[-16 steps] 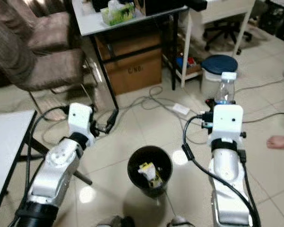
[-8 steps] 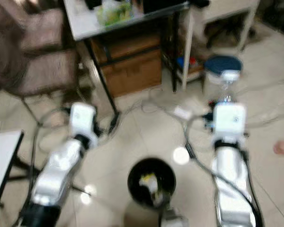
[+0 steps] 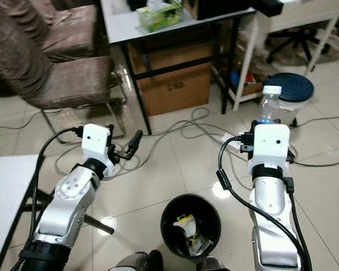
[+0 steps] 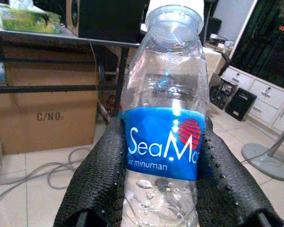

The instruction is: Picking trash to rubbish bin

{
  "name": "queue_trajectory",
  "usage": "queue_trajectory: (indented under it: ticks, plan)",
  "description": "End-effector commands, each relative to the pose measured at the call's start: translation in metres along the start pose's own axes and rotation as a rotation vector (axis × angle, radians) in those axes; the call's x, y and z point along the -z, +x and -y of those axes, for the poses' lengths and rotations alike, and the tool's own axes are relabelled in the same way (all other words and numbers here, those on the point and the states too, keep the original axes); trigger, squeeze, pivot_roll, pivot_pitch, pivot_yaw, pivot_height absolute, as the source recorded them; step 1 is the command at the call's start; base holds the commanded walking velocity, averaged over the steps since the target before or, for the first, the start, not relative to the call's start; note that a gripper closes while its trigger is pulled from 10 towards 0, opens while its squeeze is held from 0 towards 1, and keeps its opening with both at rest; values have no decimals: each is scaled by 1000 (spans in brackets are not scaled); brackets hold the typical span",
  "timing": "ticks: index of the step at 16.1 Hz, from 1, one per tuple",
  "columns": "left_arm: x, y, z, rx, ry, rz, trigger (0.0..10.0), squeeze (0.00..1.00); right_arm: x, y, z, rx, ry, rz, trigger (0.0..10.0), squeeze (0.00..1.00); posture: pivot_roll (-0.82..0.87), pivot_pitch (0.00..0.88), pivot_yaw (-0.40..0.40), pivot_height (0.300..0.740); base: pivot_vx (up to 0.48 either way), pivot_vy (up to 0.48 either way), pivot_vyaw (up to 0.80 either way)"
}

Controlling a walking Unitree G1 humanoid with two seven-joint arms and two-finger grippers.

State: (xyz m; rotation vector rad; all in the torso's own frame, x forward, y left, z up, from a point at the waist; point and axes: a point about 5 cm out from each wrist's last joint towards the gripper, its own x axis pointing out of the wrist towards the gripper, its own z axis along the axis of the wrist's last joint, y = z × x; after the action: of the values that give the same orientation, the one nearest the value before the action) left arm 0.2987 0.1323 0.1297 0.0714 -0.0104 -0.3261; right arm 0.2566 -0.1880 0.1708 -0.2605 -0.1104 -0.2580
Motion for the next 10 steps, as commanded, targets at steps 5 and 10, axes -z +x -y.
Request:
queue_trajectory:
  ticks: [5,10]
  plan:
    - [3,-2,-2,17,0,-14,10000,0,9,-5,1,35,67,-55,10000,0,-110,156,111,740,0,0,-96]
    - [2,-2,-2,31,7,-18,10000,0,17,-8,3,62,96,-103,10000,0,-108,163,122,740,0,0,-714]
